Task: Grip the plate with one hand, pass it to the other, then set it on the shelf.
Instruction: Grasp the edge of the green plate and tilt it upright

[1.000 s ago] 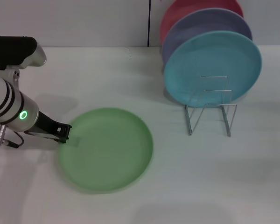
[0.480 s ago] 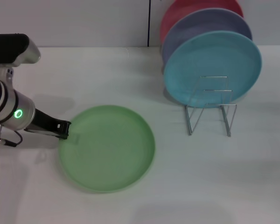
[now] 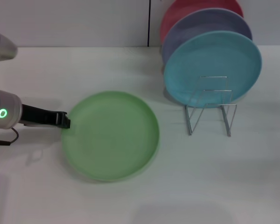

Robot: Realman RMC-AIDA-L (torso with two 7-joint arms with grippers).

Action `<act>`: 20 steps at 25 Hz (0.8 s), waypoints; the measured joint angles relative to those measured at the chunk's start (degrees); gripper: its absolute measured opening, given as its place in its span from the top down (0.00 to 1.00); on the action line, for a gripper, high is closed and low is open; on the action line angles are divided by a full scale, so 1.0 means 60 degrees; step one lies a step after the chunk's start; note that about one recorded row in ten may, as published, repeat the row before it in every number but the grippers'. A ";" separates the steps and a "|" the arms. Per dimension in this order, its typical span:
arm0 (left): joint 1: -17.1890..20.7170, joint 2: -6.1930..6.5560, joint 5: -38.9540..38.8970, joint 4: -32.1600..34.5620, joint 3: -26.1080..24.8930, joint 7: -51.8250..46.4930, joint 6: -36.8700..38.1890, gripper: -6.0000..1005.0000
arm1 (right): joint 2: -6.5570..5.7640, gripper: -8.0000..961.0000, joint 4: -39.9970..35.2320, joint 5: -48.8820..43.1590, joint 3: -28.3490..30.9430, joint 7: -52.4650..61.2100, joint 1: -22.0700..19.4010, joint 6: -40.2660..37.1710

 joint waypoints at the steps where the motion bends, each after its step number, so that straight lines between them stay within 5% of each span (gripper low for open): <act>1: 0.0216 0.0000 -0.0418 0.0013 -0.0153 0.0350 0.0241 0.96 | 0.0000 0.24 0.0007 -0.0015 -0.0007 0.0000 0.0009 0.0006; 8: 0.1027 -0.0003 -0.1979 0.0002 -0.0328 0.1903 0.1280 0.96 | 0.0013 0.23 0.0045 -0.0057 -0.0031 0.0000 0.0015 0.0080; 16: 0.2395 -0.0023 -0.5841 -0.0645 -0.0267 0.5584 0.3372 0.96 | 0.0058 0.23 0.0115 -0.0086 -0.0510 -0.0001 0.0022 0.0008; 20: 0.2524 -0.0039 -0.7357 -0.1455 -0.0278 0.7150 0.3781 0.96 | 0.0059 0.23 0.0126 -0.0087 -0.0816 -0.0001 0.0049 0.0003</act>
